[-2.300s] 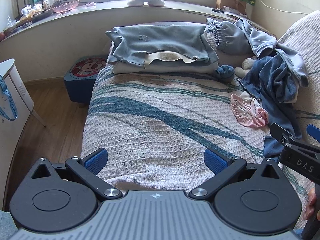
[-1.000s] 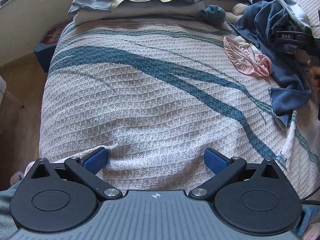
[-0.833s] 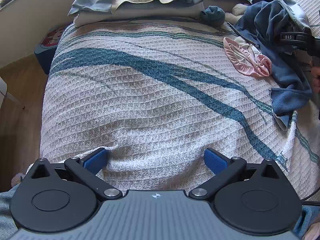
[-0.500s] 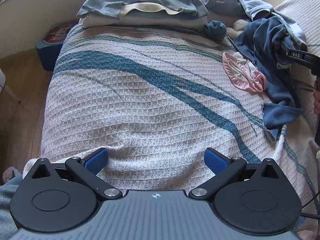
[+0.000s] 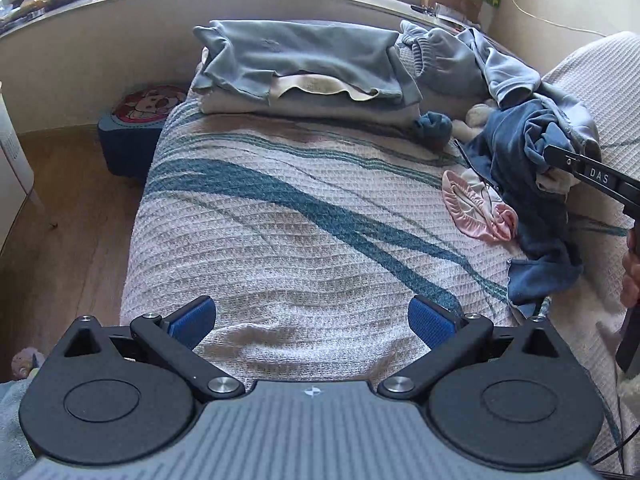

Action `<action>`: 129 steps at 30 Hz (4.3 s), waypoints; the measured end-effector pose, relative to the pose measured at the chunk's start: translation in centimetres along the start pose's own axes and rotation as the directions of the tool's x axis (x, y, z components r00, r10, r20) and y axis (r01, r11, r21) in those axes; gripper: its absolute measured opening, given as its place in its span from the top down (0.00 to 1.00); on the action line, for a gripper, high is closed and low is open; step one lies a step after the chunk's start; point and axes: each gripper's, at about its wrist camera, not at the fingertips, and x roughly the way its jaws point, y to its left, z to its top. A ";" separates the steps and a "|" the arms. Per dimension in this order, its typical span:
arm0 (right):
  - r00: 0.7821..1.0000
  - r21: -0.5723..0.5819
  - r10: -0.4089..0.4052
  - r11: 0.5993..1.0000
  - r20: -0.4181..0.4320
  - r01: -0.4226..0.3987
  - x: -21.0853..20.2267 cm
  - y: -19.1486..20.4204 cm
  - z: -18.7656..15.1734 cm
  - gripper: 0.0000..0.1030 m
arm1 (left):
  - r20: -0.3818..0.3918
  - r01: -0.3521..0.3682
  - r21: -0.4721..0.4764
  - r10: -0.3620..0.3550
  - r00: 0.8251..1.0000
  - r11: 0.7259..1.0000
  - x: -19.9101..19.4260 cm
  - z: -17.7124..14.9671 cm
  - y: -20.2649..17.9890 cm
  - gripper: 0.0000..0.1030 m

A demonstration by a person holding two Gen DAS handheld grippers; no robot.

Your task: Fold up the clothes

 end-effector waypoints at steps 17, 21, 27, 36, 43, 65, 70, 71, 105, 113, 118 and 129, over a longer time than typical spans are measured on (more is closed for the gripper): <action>0.994 -0.034 -0.039 0.999 -0.099 0.035 1.6 1.8 -1.6 0.55 | -0.026 -0.016 -0.015 0.016 1.000 1.000 -0.2 -1.0 1.6 0.00; 0.987 -0.001 -0.117 0.993 -0.110 0.117 2.2 -0.7 -1.9 0.37 | -0.028 -0.004 0.015 0.004 1.000 1.000 0.0 -1.1 0.9 0.00; 0.967 -0.017 -0.220 0.975 -0.132 0.220 5.7 -3.9 -1.3 0.26 | -0.025 0.001 0.032 0.000 1.000 0.999 0.3 -1.1 0.4 0.00; 0.933 -0.018 -0.267 0.962 -0.242 0.271 12.5 -6.6 -2.8 0.43 | -0.052 -0.010 0.053 0.013 0.999 0.999 1.5 -0.6 0.0 0.00; 0.956 -0.037 -0.226 0.974 -0.184 0.223 11.0 -6.5 -2.7 0.74 | -0.066 0.009 0.036 -0.006 0.998 0.999 2.2 -0.4 0.2 0.00; 0.944 -0.176 0.317 0.938 0.090 -0.298 -3.0 5.8 5.0 1.00 | 0.047 -0.023 -0.047 0.025 0.999 0.999 -2.8 0.6 3.9 0.00; 0.976 -0.129 0.216 0.967 -0.024 -0.218 -0.2 4.8 2.7 0.89 | 0.035 -0.033 -0.043 0.035 0.999 0.999 -3.1 -0.4 4.2 0.00; 0.978 -0.122 0.202 0.971 -0.049 -0.206 0.3 4.6 2.1 0.83 | 0.030 -0.031 -0.044 0.033 0.999 0.999 -3.1 -0.4 4.2 0.00; 0.988 -0.088 0.024 0.995 -0.155 -0.038 9.2 -0.5 -2.7 0.43 | -0.081 0.116 0.158 -0.104 0.991 0.981 2.1 -0.1 -3.2 0.00; 0.999 -0.076 -0.034 0.997 -0.026 0.032 2.9 -3.8 0.5 0.89 | -0.079 0.126 0.124 -0.117 0.990 0.984 2.1 0.3 -2.6 0.00; 0.979 -0.004 -0.133 0.991 0.151 0.135 -7.0 -6.8 4.2 0.96 | -0.104 0.170 0.131 -0.157 0.982 0.977 2.4 0.5 -3.2 0.00; 0.906 0.022 -0.381 0.923 0.185 0.384 -21.8 -8.4 1.8 0.80 | -0.094 0.257 0.235 -0.241 0.966 0.937 2.0 0.7 -6.9 0.00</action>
